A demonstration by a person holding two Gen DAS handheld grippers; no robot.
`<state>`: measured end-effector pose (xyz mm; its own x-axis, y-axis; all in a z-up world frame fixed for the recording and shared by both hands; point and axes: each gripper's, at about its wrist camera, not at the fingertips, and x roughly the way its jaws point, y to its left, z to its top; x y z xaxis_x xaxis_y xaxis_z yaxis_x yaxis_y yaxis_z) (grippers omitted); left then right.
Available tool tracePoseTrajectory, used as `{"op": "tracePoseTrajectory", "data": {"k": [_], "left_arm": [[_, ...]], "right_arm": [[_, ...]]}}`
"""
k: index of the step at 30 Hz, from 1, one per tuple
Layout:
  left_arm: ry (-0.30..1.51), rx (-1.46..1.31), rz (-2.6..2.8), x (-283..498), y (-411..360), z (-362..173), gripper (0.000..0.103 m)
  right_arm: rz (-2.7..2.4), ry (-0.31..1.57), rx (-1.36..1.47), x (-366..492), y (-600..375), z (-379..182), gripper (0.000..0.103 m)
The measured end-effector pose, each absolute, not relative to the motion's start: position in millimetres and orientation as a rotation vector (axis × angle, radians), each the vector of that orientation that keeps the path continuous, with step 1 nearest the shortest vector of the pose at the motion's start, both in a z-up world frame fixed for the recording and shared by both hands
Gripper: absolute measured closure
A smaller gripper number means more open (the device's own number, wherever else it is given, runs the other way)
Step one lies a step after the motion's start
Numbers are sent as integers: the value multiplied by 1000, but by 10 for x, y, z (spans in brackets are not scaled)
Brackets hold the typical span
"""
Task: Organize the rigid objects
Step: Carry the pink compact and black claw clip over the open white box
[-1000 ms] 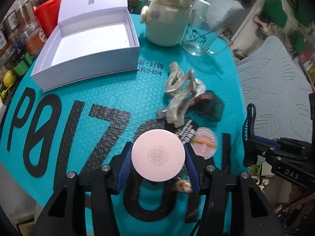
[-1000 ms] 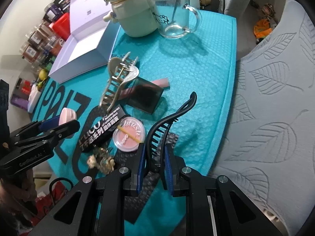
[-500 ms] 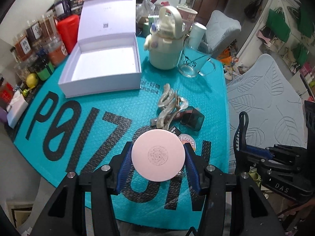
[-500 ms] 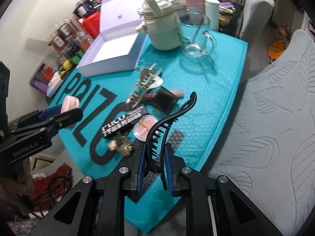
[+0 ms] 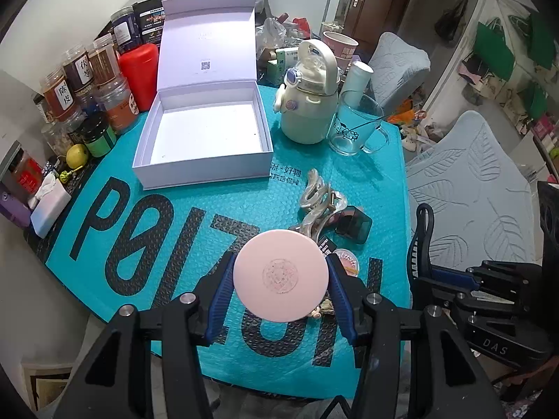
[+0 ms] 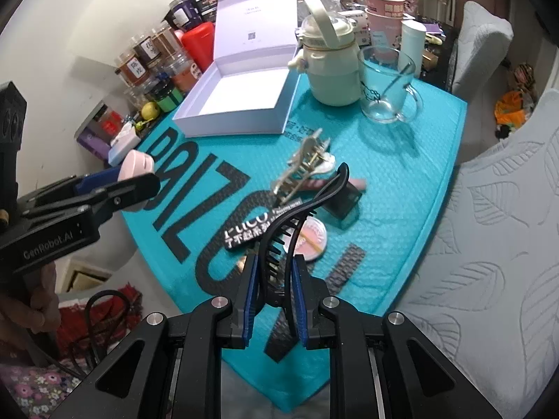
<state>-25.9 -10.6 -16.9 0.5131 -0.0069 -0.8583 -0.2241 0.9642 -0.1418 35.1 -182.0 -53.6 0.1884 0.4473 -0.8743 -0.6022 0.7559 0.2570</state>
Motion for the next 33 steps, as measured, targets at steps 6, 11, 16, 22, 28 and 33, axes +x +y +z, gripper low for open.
{"op": "tracePoseTrajectory", "data": {"k": [6,11,16,22,28,33], "left_arm": [[1013,-245,124,-224,4,-121,52],[1016,-259,119,-163,157,-136,52],[1015,-267,113,-72,332,-161,52],[1012,-280,104,91,557,-195,52],[1012,-307,99,277,778,-231,52],[1020,-305,105,452,941,-268,52]], "right_arm": [[749,1172,-158,396,-1659,-526,84],[756,1170,-162,447,-1482,-517,84],[769,1165,-166,555,-1275,-506,84],[772,1149,-164,762,-1040,-462,84],[778,1148,-162,981,-831,-460,84],[787,1154,-173,1128,-677,-492,84]]}}
